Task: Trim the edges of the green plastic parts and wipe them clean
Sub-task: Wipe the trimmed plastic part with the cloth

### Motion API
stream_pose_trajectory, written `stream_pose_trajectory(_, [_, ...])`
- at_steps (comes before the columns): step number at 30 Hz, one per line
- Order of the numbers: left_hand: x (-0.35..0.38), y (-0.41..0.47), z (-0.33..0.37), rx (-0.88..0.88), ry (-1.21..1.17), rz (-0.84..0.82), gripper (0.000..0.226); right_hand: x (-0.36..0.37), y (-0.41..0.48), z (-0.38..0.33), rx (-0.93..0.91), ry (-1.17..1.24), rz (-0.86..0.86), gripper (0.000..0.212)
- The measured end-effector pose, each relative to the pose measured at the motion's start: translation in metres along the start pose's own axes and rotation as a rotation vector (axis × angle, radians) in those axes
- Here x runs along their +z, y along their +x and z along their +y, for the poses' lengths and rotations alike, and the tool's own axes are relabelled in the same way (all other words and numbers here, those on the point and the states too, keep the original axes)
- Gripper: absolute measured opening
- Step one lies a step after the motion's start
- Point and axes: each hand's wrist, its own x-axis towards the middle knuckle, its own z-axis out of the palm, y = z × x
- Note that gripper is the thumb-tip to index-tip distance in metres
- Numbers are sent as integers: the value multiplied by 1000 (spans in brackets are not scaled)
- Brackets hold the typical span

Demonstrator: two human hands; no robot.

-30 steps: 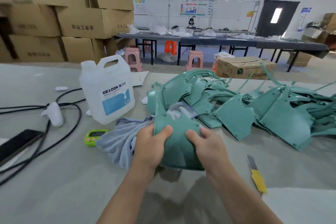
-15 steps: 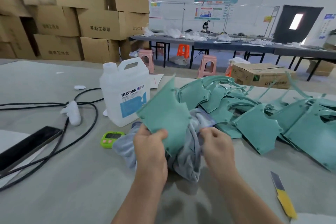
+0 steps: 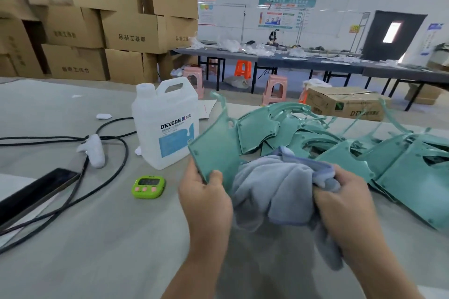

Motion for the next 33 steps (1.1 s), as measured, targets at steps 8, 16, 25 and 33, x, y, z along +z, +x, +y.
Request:
stream_pose_trajectory(8, [33,-55,-17,-156,101,-546,9,46,-29,2,-157,17,-10,31])
stream_pose_trajectory(16, [24,-81,-5,-43,183,-573,48,40,13,15,197,-23,384,13])
stream_pose_trajectory(25, [26,-66,-14,-184,66,-594,42,34,-6,22,-91,-155,294,8])
stream_pose_trajectory(33, [17,-55,-18,112,212,-580,42,0,50,25,637,106,340,20])
